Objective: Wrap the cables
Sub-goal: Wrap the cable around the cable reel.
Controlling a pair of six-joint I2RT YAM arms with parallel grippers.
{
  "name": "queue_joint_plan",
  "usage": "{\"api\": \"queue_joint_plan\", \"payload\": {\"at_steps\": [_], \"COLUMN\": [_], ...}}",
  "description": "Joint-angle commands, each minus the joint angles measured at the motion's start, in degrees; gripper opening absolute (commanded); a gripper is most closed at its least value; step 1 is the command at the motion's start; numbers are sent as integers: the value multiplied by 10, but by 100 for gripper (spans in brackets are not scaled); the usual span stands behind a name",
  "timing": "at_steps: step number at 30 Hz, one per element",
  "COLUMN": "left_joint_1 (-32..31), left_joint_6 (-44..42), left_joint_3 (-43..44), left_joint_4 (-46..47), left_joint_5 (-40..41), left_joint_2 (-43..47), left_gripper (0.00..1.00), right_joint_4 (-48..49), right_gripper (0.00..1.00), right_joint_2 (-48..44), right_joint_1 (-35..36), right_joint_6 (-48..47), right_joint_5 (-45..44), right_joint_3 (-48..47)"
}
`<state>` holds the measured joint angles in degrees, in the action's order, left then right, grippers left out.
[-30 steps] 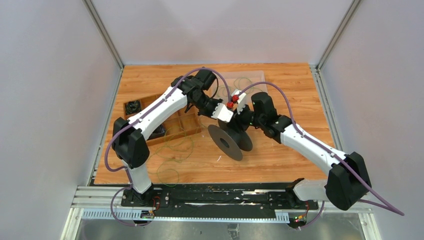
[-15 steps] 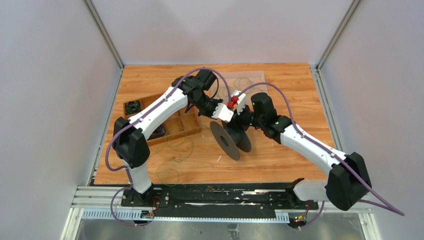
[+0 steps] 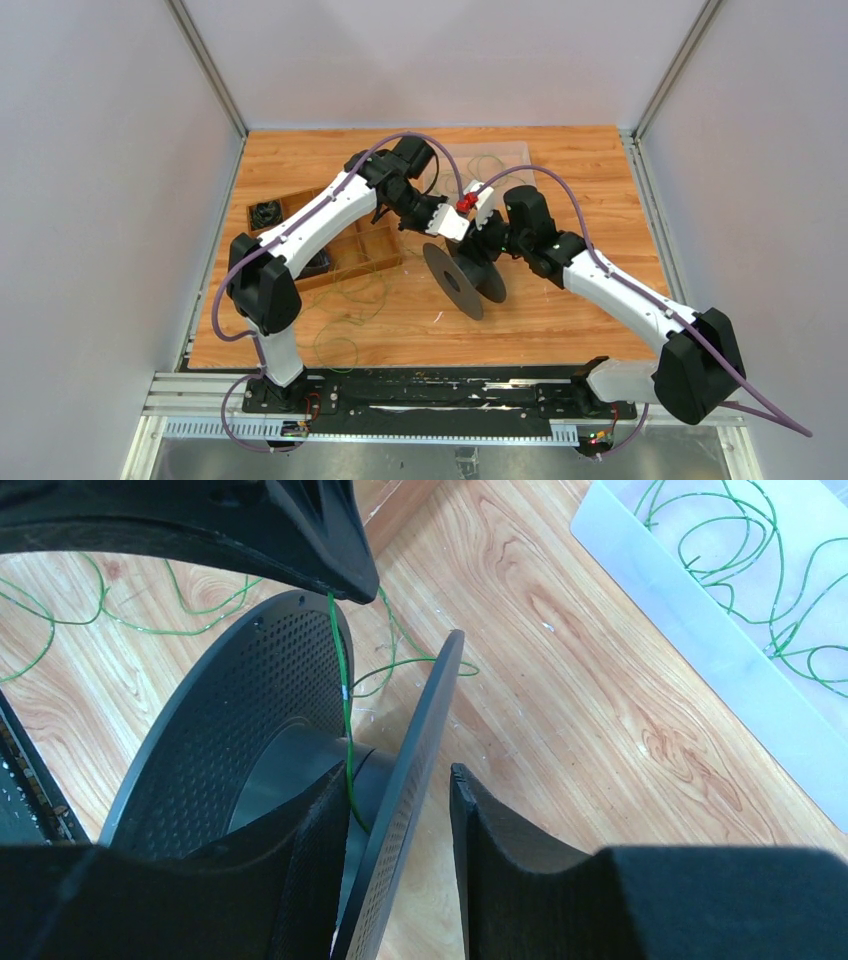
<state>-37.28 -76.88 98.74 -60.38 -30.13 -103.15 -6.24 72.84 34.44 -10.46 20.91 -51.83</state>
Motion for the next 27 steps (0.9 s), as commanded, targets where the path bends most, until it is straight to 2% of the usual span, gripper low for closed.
{"api": "queue_joint_plan", "payload": {"at_steps": [1, 6, 8, 10, 13, 14, 18, 24, 27], "left_joint_1": [-4, -4, -4, -4, -4, -4, -4, -4, -5], "left_joint_6": [18, 21, 23, 26, 26, 26, 27, 30, 31], "left_joint_3": [16, 16, 16, 15, 15, 15, 22, 32, 36], "left_joint_4": [-4, -4, -4, -4, -4, -4, -4, -4, -4], "left_joint_5": [-13, -7, -12, -14, -11, -10, -8, -10, -11], "left_joint_2": [-13, -17, -17, -16, -15, -16, -19, -26, -28], "left_gripper": [0, 0, 0, 0, 0, 0, 0, 0, 0], "right_joint_4": [-21, -21, -24, -32, -43, -47, -50, -55, -57], "right_gripper": [2, 1, 3, 10, 28, 31, 37, 56, 58], "right_joint_2": [-9, -12, -11, -10, -10, -11, -15, -23, -25], "right_joint_1": [11, 16, 16, 16, 16, 16, 16, 16, 16], "right_joint_6": [-20, -28, -30, -31, -27, -26, -23, -25, -27], "right_joint_5": [-21, -25, -26, -32, -55, -57, -57, -66, -72], "right_joint_3": [-16, -16, -18, -21, -31, -32, -35, -33, -31]}}
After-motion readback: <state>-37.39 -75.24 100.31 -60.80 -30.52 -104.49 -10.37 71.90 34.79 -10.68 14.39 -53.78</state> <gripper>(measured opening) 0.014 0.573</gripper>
